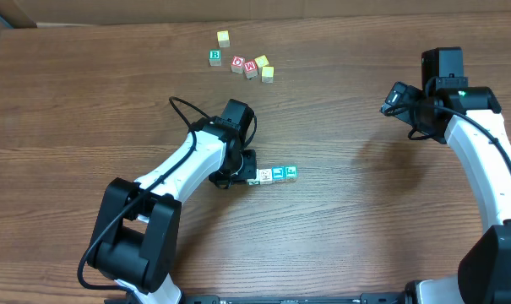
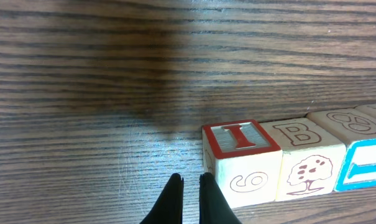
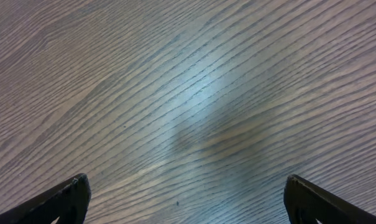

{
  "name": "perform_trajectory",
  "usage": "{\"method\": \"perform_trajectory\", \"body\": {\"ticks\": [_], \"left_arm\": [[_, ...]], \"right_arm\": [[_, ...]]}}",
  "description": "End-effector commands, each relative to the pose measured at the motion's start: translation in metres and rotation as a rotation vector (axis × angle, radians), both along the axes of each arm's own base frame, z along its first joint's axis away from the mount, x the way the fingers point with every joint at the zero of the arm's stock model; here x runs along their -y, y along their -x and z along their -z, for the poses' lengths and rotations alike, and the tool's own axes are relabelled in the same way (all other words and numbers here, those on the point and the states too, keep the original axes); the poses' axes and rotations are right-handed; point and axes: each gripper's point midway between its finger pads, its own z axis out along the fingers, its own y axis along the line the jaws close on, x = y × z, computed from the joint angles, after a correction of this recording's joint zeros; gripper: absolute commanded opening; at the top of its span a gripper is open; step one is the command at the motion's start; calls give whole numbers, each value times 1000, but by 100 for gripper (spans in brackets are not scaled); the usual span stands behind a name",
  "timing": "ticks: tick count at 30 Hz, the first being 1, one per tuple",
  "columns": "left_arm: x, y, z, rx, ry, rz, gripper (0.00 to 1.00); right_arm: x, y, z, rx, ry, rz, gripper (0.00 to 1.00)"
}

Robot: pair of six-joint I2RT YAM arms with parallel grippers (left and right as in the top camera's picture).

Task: Flip 4 blocks
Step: 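Set the red-I block at the row's left end and push it in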

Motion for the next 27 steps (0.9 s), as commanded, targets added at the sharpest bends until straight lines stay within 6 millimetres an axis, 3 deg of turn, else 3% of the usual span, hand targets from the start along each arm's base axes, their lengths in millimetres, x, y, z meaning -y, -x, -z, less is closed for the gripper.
{"method": "perform_trajectory", "body": {"ticks": [1, 7, 14, 27], "left_arm": [[-3, -6, -4, 6, 1, -7, 4], [-3, -31, -24, 80, -1, -21, 4], [9, -62, -31, 212, 36, -13, 4], [10, -62, -30, 213, 36, -12, 11]], "right_arm": [[1, -3, -6, 19, 4, 0, 100], [1, -3, -6, 19, 4, 0, 100], [1, -3, -6, 20, 4, 0, 100], [1, -3, -6, 20, 4, 0, 100]]}}
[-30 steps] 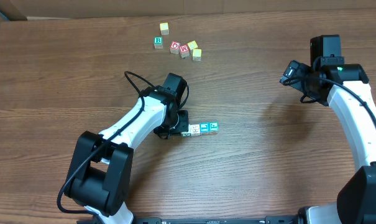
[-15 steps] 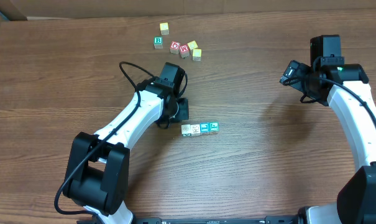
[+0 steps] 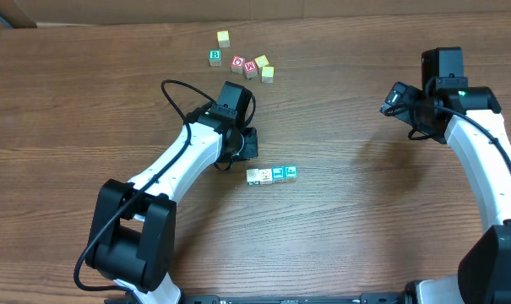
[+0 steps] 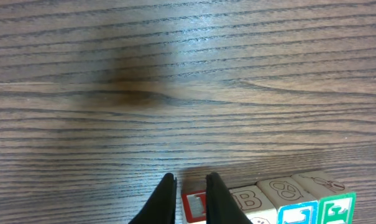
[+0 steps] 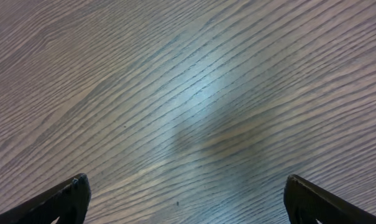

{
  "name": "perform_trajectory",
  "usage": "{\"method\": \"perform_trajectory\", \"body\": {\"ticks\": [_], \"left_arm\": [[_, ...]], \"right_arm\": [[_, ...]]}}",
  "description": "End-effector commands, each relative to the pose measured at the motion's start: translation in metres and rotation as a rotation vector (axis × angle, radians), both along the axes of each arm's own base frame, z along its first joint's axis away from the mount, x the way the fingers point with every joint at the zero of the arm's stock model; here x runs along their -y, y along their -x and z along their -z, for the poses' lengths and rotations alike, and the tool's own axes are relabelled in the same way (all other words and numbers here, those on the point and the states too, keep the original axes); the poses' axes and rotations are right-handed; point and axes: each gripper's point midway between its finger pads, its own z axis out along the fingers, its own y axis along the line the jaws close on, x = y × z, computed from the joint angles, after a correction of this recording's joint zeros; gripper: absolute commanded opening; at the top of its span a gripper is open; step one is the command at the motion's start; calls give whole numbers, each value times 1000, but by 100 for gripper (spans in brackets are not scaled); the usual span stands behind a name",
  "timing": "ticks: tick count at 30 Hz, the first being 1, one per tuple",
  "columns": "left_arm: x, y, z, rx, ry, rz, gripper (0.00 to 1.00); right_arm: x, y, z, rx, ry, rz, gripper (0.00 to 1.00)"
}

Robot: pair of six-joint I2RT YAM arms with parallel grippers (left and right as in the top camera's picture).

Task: Flip 4 blocks
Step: 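Set the red-I block at the row's left end and push it in, then move the right gripper from its parked spot toward the row's right end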

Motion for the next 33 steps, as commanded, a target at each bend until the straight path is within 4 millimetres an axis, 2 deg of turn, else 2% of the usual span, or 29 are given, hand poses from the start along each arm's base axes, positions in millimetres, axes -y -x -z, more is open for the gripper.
{"method": "perform_trajectory", "body": {"ticks": [1, 8, 20, 33], "left_arm": [[3, -7, -4, 26, -5, 14, 12], [9, -17, -7, 69, 14, 17, 11], [6, -8, -4, 36, -3, 36, 13], [7, -1, -2, 15, -19, 64, 4]], "right_arm": [[1, -3, -6, 18, 4, 0, 100], [1, -3, -6, 19, 4, 0, 100], [1, -3, -6, 18, 4, 0, 100], [1, -3, -6, 19, 4, 0, 100]]}}
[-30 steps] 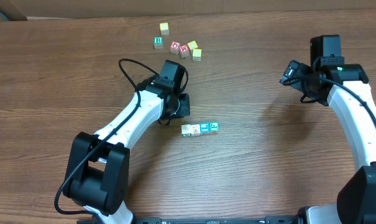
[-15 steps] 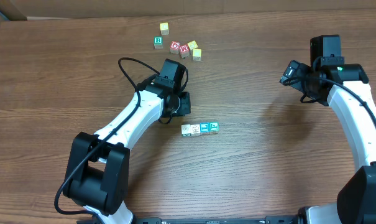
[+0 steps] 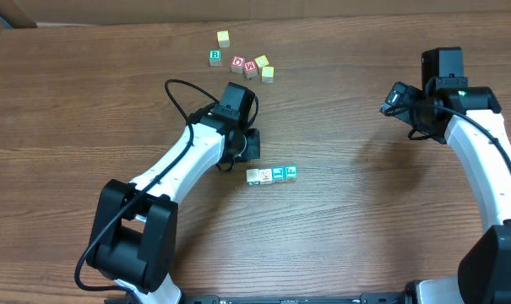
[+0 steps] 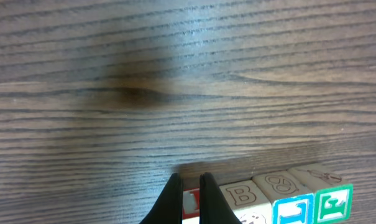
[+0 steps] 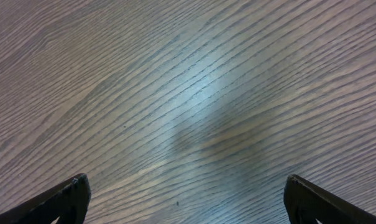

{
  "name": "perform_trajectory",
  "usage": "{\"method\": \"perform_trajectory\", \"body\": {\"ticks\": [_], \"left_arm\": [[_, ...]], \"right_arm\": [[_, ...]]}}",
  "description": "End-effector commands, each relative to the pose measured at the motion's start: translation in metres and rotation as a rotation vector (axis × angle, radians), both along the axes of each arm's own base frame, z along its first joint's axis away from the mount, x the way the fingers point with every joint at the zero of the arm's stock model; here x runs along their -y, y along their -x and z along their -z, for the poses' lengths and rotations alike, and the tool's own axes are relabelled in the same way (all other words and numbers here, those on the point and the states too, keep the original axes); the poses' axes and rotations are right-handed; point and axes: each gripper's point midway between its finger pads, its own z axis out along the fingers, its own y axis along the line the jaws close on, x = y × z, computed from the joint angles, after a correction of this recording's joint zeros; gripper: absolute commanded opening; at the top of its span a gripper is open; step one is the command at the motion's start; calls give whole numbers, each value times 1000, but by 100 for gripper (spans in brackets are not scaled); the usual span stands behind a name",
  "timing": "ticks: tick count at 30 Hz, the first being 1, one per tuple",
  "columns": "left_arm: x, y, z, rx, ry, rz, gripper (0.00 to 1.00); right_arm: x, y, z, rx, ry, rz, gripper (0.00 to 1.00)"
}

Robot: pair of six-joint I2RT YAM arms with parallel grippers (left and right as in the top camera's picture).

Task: Flip 4 blocks
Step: 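Move the right gripper from its parked spot toward the row's right end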

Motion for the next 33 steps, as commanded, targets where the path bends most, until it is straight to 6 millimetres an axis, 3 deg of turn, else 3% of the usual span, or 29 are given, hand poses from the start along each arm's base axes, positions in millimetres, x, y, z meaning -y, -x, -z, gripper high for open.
{"method": "perform_trajectory", "body": {"ticks": [1, 12, 19, 22, 23, 27, 32, 33], "left_arm": [[1, -5, -2, 15, -13, 27, 4], [3, -8, -3, 31, -7, 27, 6], [2, -5, 2, 24, -9, 27, 10], [2, -5, 2, 25, -9, 27, 9], [2, -5, 2, 26, -9, 27, 8], [2, -6, 2, 27, -8, 27, 7], [2, -6, 3, 25, -9, 27, 7], [2, -6, 3, 25, -9, 27, 7]], "right_arm": [[1, -3, -6, 19, 4, 0, 100], [1, -6, -7, 31, 1, 3, 100], [1, -50, -35, 246, 0, 3, 100], [-5, -60, -43, 300, -28, -14, 100], [-12, -59, -41, 290, -62, -37, 100], [-76, -22, -27, 131, -382, -215, 100], [-98, 10, -11, -12, -470, -231, 98], [-102, 14, -6, -26, -461, -256, 90]]}}
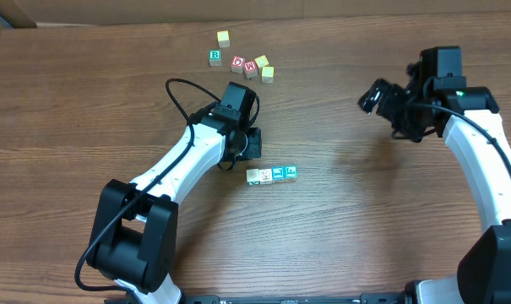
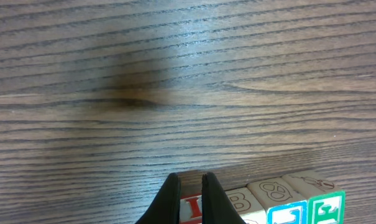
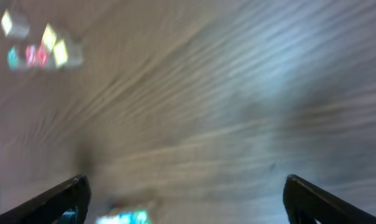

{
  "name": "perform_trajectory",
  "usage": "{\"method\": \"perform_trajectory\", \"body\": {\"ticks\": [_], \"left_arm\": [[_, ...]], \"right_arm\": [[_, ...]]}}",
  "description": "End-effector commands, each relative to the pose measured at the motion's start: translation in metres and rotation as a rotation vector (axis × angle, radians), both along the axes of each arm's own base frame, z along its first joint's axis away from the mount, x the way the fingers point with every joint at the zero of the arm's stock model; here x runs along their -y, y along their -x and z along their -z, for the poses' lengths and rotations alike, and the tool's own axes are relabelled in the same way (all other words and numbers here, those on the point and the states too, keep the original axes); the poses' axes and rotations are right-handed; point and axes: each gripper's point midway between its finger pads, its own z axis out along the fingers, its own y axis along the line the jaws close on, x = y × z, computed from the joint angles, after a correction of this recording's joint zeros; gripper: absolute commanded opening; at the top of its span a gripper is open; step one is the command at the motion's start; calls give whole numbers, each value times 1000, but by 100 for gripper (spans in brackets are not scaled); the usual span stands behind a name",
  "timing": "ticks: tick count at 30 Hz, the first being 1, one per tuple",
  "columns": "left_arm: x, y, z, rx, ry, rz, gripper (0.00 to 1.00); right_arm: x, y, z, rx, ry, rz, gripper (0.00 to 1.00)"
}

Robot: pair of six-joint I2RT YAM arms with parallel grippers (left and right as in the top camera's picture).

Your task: Flip 4 blocks

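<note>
A row of several wooden blocks [image 1: 270,174] lies mid-table. In the left wrist view it runs along the bottom edge: a red I block [image 2: 191,209], a B block [image 2: 238,205], an 8 block [image 2: 276,190] and a green-framed block [image 2: 324,204]. My left gripper [image 1: 248,150] hovers just behind the row's left end, and in its own view the left gripper [image 2: 191,181] is shut with nothing between its fingers. My right gripper [image 1: 375,98] hangs far to the right, and the right wrist view shows the right gripper [image 3: 186,198] wide open and empty.
Several loose letter blocks [image 1: 241,61] lie scattered at the table's far edge, and they appear as blurred loose blocks [image 3: 35,48] in the right wrist view. The left arm's cable [image 1: 181,89] loops above its forearm. Bare wood [image 1: 382,211] lies between the arms.
My right gripper has swung to the left, toward the table's middle. Its view is now blurred and takes in the blocks. The left gripper has hardly shifted.
My left gripper was first shut and low beside the red I block at the row's left end. Then it stood back behind the row, fingers slightly parted, then drawn together. The right arm stayed still until its swing just now. The row looks unchanged.
</note>
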Motion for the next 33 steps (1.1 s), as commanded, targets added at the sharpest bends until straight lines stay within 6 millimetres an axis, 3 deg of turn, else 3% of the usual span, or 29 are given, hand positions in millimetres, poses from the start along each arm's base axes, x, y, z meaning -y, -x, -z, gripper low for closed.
{"method": "perform_trajectory", "body": {"ticks": [1, 2, 4, 6, 11, 16, 25, 33], "left_arm": [[-1, 0, 5, 1, -19, 24, 7], [-1, 0, 5, 1, -19, 24, 7], [-1, 0, 5, 1, -19, 24, 8], [-1, 0, 5, 0, -19, 24, 8], [-3, 2, 6, -10, -27, 23, 9], [-29, 5, 9, -23, -138, -40, 6], [-42, 27, 16, -117, -179, -45, 4], [-37, 47, 39, -166, -129, -30, 4]], "right_arm": [[-32, 19, 8, -44, -76, -104, 75], [-37, 25, 15, -61, -70, -122, 64], [-49, 38, 29, -96, -57, -158, 24], [-63, 48, 43, -114, -41, -199, 4], [-88, 63, 76, -111, 19, -213, 4], [-101, 68, 99, -75, 88, -142, 4], [-98, 59, 113, 22, 175, -38, 4], [-101, 54, 126, 16, 177, -39, 4]]}}
